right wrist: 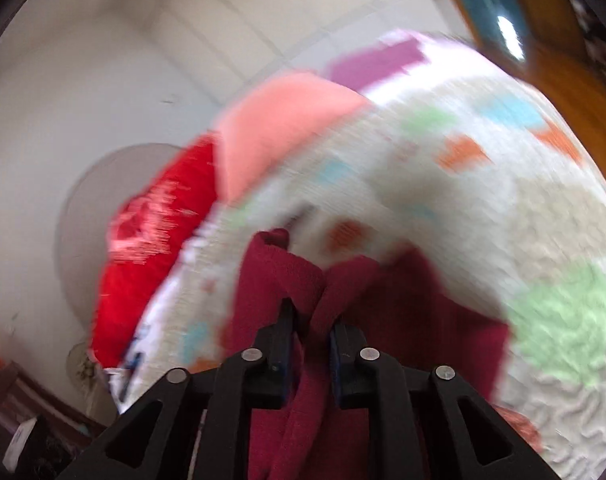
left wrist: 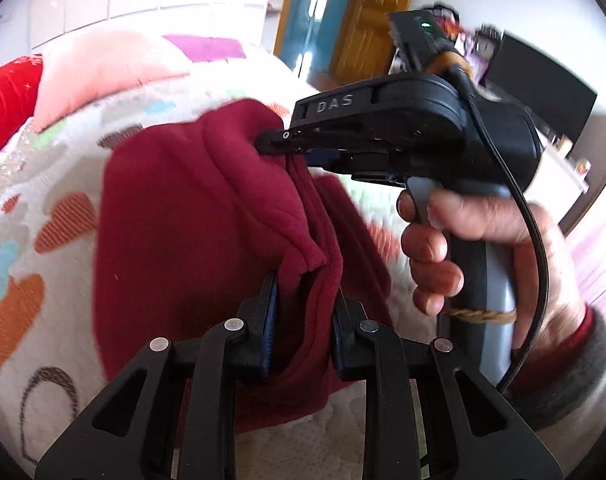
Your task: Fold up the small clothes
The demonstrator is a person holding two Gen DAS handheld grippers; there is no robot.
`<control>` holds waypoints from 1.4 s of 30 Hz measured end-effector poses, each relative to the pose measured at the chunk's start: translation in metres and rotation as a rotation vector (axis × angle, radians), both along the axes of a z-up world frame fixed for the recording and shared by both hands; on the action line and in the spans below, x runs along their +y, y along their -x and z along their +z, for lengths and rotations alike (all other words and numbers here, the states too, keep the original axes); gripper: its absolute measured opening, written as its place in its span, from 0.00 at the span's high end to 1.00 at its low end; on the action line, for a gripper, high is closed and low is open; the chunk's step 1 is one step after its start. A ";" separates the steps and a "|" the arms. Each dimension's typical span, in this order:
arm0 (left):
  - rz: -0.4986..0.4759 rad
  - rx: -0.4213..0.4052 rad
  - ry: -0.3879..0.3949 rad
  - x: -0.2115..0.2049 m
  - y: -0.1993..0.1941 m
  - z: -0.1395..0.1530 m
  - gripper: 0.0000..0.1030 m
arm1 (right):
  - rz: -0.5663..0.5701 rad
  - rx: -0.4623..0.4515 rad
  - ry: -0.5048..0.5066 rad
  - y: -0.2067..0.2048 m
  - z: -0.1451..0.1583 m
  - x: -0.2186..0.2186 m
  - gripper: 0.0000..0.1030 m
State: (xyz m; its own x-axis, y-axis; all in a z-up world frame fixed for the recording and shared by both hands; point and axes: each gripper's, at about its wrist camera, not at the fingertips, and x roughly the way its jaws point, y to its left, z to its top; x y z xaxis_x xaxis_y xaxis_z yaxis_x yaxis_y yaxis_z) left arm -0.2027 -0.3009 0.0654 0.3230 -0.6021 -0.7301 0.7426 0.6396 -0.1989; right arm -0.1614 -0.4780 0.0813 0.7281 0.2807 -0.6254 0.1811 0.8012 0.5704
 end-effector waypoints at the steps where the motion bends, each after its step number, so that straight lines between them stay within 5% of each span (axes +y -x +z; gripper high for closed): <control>1: 0.001 -0.010 -0.015 -0.002 0.001 -0.004 0.80 | -0.014 0.034 -0.025 0.001 -0.012 -0.007 0.81; 6: 0.015 -0.017 -0.029 -0.003 -0.002 0.000 0.80 | -0.034 -0.002 -0.175 0.003 -0.034 -0.023 0.57; 9: 0.011 -0.039 -0.040 -0.011 0.011 0.004 0.80 | -0.018 -0.026 -0.196 -0.003 -0.027 -0.024 0.54; 13: -0.006 -0.043 -0.030 -0.019 0.022 0.009 0.80 | -0.008 -0.102 0.060 0.000 0.005 -0.005 0.83; 18: 0.004 0.042 -0.023 -0.015 0.013 -0.001 0.71 | -0.092 0.013 0.266 -0.001 -0.004 -0.014 0.86; 20: -0.044 0.068 0.013 -0.006 0.018 0.006 0.56 | -0.116 0.073 0.266 0.003 -0.015 -0.022 0.86; 23: -0.121 0.073 0.054 0.010 0.027 0.023 0.43 | -0.111 0.035 0.199 0.026 -0.007 -0.031 0.86; 26: -0.141 -0.020 0.031 0.027 0.033 0.034 0.43 | -0.067 -0.027 0.167 0.052 0.012 -0.022 0.70; 28: -0.101 -0.068 0.001 0.038 0.027 0.034 0.43 | -0.023 -0.062 0.136 0.063 0.017 -0.009 0.39; 33: 0.027 -0.015 -0.029 0.056 -0.015 0.013 0.43 | 0.075 -0.012 0.021 0.063 -0.005 0.025 0.38; 42: 0.055 -0.002 -0.074 0.061 -0.022 -0.011 0.43 | 0.056 -0.007 0.082 0.063 -0.001 0.039 0.41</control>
State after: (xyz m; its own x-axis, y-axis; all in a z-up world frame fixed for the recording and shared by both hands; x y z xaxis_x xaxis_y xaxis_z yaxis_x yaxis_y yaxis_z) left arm -0.1807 -0.2400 0.0542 0.3556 -0.5279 -0.7713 0.7065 0.6921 -0.1480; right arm -0.2247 -0.4388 0.0798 0.7175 0.2691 -0.6425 0.1311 0.8537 0.5040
